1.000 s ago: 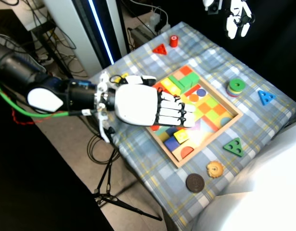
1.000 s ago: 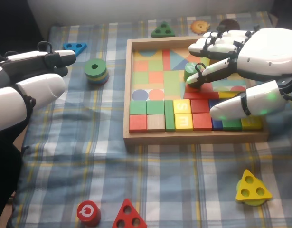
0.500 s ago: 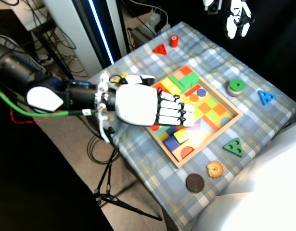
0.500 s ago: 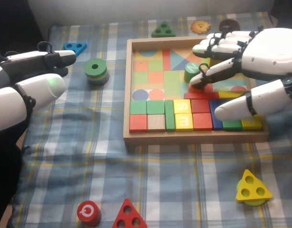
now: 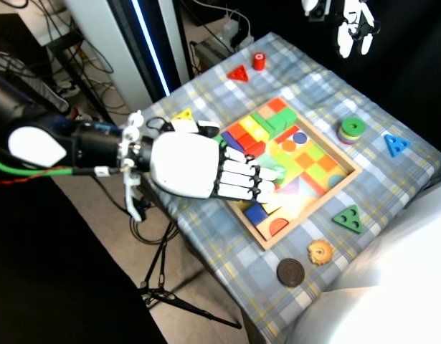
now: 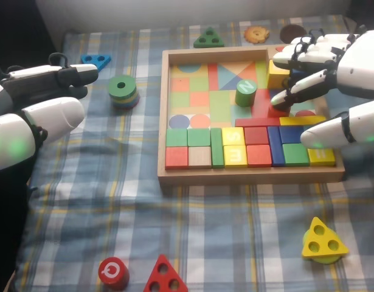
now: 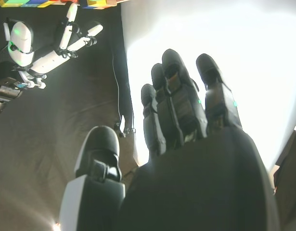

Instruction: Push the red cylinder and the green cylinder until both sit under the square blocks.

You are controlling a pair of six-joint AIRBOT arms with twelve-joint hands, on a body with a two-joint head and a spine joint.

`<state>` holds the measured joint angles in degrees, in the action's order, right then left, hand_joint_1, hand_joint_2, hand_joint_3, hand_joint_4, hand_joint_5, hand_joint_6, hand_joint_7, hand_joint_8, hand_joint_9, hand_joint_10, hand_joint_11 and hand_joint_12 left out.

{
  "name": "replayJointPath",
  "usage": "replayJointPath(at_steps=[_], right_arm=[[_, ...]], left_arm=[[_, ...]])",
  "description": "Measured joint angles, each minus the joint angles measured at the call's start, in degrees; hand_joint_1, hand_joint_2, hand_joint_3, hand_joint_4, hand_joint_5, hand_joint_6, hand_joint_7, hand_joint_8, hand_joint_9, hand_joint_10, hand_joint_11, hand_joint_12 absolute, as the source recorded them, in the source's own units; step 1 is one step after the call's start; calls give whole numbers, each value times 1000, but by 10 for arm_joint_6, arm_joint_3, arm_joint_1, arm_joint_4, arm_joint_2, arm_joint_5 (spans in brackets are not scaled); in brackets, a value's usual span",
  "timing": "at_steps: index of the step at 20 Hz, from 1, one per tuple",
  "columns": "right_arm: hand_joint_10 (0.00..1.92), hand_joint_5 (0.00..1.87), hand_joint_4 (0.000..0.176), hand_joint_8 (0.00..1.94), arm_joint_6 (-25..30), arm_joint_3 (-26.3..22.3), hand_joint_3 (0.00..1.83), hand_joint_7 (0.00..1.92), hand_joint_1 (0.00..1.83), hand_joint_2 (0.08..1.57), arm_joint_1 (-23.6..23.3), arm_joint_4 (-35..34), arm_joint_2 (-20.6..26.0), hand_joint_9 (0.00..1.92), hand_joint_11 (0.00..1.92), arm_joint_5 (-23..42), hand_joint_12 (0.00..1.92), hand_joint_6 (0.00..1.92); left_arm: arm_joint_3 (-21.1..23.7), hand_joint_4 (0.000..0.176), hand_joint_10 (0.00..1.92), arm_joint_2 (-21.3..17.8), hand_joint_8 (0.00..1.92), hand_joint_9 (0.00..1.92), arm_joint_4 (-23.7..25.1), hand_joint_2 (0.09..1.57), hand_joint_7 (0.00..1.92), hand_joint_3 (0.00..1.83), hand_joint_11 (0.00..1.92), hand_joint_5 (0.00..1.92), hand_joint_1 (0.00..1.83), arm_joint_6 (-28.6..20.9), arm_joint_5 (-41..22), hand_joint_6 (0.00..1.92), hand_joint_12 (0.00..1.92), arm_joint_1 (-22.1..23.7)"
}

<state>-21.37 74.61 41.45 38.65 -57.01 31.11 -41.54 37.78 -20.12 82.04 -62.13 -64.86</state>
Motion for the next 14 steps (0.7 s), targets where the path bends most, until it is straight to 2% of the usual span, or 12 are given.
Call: replayJointPath(at_steps=[3,7,11,14], right_arm=[[0,503,176,0,0,-7,2,0,0,1042,9,-4,12,0,0,3,0,4],[0,503,176,0,0,-10,10,0,0,1063,16,-21,21,0,0,2,0,3],[0,490,176,0,0,-16,6,0,0,1059,17,-26,31,0,0,1,0,0],[0,496,176,0,-1,-22,2,0,0,1052,25,-26,45,0,0,-1,0,2]], left_arm=[[0,82,1,0,0,541,0,1344,531,2,0,473,122,0,0,2,581,0],[0,89,4,0,0,537,1,1340,528,0,0,464,144,0,0,0,591,0],[0,103,5,0,2,550,0,1337,534,0,0,462,121,0,0,2,587,0],[0,104,6,0,1,561,0,1340,535,1,0,464,112,0,0,1,562,0]])
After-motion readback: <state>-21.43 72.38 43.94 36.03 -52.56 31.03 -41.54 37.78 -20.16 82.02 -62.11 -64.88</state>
